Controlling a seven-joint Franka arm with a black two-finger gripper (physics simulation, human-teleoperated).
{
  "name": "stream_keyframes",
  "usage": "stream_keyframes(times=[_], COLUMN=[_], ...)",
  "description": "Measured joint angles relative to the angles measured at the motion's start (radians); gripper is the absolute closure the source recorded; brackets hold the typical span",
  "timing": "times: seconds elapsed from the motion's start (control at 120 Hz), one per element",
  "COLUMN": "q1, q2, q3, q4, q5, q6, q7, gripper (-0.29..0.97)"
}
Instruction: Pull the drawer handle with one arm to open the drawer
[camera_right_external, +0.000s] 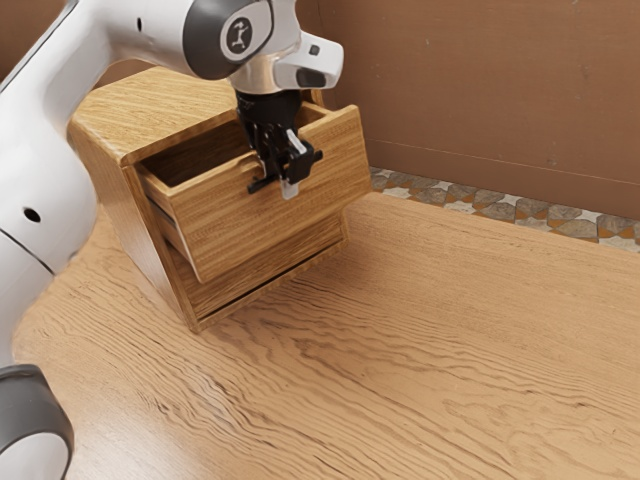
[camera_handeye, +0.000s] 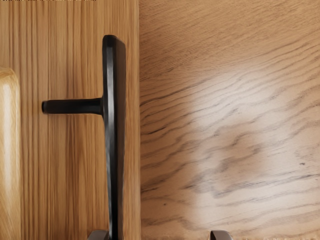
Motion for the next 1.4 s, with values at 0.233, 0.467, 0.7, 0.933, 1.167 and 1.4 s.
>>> stream_keyframes(times=[0.233, 0.467, 0.7, 0.933, 1.167, 1.4], q1=[-0.001, -0.001, -0.001, -0.006, -0.017, 0.026], q2=[-0.043, -0.067, -0.079, -0.080, -0.132, -0.402], q3=[-0.058, -0.134, -0.312, -0.439, -0.641, -0.441], q4=[-0.052, -0.083, -0.095, -0.095, -0.084, -0.154], q5=[0.007, 0.023, 0.154, 0.270, 0.572, 0.283], q6=[0.001, 0.001, -0.016, -0.047, -0.141, -0.182], q7=[-0.010, -0.030, -0.071, -0.122, -0.170, -0.116], gripper=[0.47, 0.46, 0.51, 0.49, 0.17, 0.05])
